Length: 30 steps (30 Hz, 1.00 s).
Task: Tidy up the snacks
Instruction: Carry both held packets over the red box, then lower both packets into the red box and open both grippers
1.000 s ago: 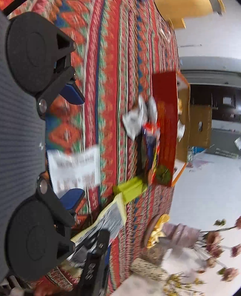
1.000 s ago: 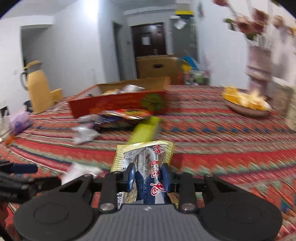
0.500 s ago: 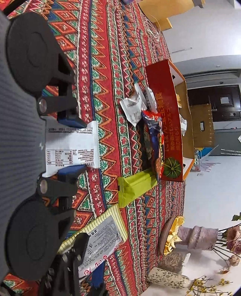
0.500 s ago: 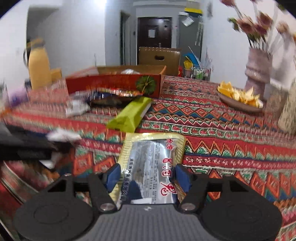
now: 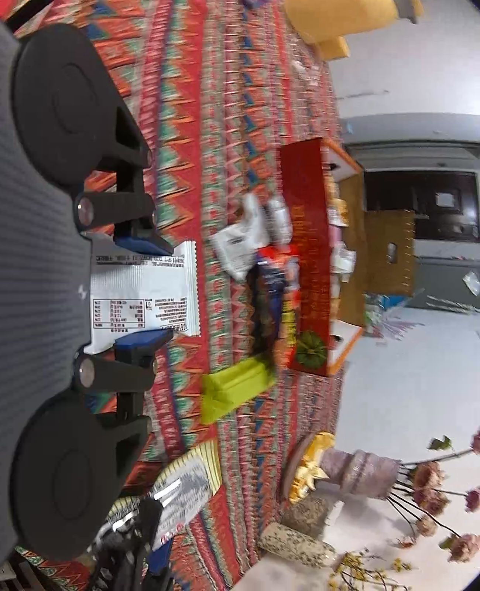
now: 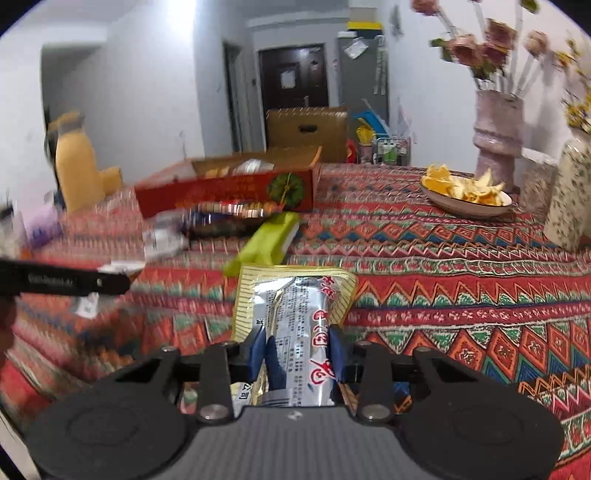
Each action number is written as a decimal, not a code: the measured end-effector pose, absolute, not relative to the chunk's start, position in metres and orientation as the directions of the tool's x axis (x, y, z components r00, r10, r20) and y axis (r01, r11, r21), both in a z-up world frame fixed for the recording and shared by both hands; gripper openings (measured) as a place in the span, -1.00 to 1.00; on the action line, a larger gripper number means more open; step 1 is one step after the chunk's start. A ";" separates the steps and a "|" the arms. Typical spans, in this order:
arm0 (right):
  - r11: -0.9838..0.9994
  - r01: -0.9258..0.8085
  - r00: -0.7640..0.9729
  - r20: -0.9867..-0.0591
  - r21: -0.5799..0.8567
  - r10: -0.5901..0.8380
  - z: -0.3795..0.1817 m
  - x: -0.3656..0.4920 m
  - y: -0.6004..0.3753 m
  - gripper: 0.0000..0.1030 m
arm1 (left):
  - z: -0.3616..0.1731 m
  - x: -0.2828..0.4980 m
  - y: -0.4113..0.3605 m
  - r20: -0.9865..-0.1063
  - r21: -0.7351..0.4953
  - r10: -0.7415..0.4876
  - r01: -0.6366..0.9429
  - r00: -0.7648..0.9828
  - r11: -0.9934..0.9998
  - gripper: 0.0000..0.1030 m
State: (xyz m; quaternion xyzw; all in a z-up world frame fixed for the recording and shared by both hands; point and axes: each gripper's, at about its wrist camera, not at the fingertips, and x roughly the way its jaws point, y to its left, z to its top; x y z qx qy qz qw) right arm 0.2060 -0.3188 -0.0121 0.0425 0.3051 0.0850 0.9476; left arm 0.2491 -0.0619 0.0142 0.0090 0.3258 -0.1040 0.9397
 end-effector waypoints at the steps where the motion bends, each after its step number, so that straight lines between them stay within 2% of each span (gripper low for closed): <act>1: 0.977 -0.130 0.813 -0.546 0.170 0.204 -0.005 0.207 -0.322 -0.32 | 0.021 0.253 -0.057 -0.593 -0.043 -0.200 0.218 0.780 0.975 -0.18; 6: 0.970 -0.202 0.877 -0.415 0.136 0.241 0.055 0.244 -0.318 -0.31 | 0.071 0.303 -0.026 -0.487 -0.014 -0.242 0.270 0.839 0.963 -0.18; 9: 0.957 -0.268 0.874 -0.390 0.109 0.290 0.080 0.299 -0.306 -0.31 | 0.095 0.353 -0.016 -0.435 0.050 -0.207 0.253 0.876 0.966 -0.18; 11: 0.941 -0.306 0.855 -0.393 0.143 0.337 0.088 0.350 -0.298 -0.31 | 0.105 0.392 -0.015 -0.420 0.074 -0.194 0.246 0.887 0.966 -0.18; 14: 0.884 -0.336 0.798 -0.401 0.325 0.451 0.088 0.432 -0.292 -0.31 | 0.110 0.455 -0.016 -0.458 0.046 -0.159 0.202 0.875 0.978 -0.18; 17: 0.887 -0.279 0.784 -0.446 0.369 0.432 0.074 0.509 -0.273 -0.31 | 0.103 0.516 -0.022 -0.506 0.006 -0.152 0.180 0.849 0.984 -0.18; 21: 0.936 -0.180 0.766 -0.555 0.301 0.325 0.034 0.578 -0.243 -0.31 | 0.069 0.591 -0.026 -0.648 -0.125 -0.190 0.143 0.738 0.982 -0.17; 22: 0.945 -0.166 0.746 -0.590 0.283 0.308 0.020 0.591 -0.235 -0.31 | 0.060 0.599 -0.029 -0.662 -0.121 -0.183 0.137 0.726 0.983 -0.17; 23: 0.956 -0.153 0.735 -0.618 0.251 0.280 0.008 0.600 -0.226 -0.45 | 0.052 0.605 -0.031 -0.670 -0.107 -0.175 0.140 0.722 0.984 -0.17; 25: 0.968 -0.141 0.709 -0.661 0.206 0.244 -0.010 0.612 -0.214 -0.53 | 0.039 0.612 -0.038 -0.678 -0.067 -0.148 0.140 0.720 0.988 -0.16; 27: 0.980 -0.138 0.688 -0.698 0.145 0.200 -0.024 0.616 -0.203 -0.52 | 0.030 0.613 -0.039 -0.682 -0.059 -0.140 0.136 0.718 0.989 0.04; 30: 0.990 -0.131 0.707 -0.695 0.053 0.131 -0.027 0.613 -0.196 -0.46 | 0.026 0.610 -0.038 -0.683 -0.058 -0.146 0.147 0.716 0.988 0.20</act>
